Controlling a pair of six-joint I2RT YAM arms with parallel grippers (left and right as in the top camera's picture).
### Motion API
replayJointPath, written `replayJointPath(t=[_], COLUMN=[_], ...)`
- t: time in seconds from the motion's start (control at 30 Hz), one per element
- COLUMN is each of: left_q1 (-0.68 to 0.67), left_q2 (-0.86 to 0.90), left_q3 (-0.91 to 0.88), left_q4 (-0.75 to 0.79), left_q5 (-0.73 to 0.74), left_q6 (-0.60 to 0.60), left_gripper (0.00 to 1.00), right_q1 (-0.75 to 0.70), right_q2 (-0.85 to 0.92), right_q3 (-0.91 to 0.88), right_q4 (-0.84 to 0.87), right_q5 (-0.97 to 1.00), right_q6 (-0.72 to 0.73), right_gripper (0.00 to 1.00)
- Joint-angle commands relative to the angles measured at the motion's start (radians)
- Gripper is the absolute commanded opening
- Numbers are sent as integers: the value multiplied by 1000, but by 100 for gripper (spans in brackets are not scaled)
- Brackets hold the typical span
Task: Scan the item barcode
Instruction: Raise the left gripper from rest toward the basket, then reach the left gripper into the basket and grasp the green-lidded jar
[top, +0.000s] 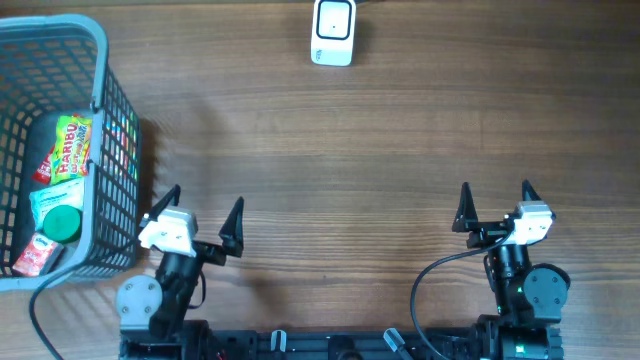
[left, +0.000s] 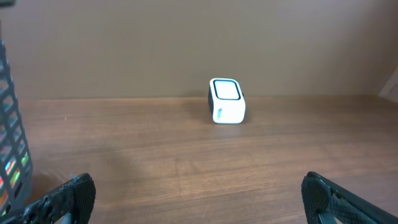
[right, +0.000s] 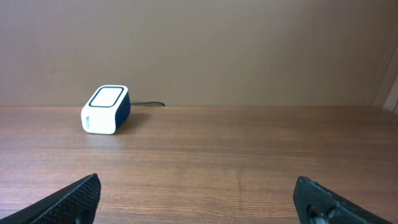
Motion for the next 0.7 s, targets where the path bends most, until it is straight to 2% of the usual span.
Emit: replayJointPath(t=[0.0,0.13,0.37,0.5,0.67], left_q1=[7,7,7,7,7], left_q2=[111,267,526,551,551], left_q3=[86,169,423,478,478], left_q4=[2,2,-8,-14,-28], left_q5=[13,20,141,268,299], left_q6=[-16,-16,-16,-16,-34], left_gripper=[100,100,100,100,100], right_q1=[4,4,4,4,4], right_q2=[-2,-2,-2,-2,-2], right_q3=[-1,-1,-1,-1,-1], right_q4=[5,5,5,5,5], right_q5=[14,14,14,14,14], right_q6=[-11,-11,-11,-11,-11], right_gripper=[100,100,100,100,100])
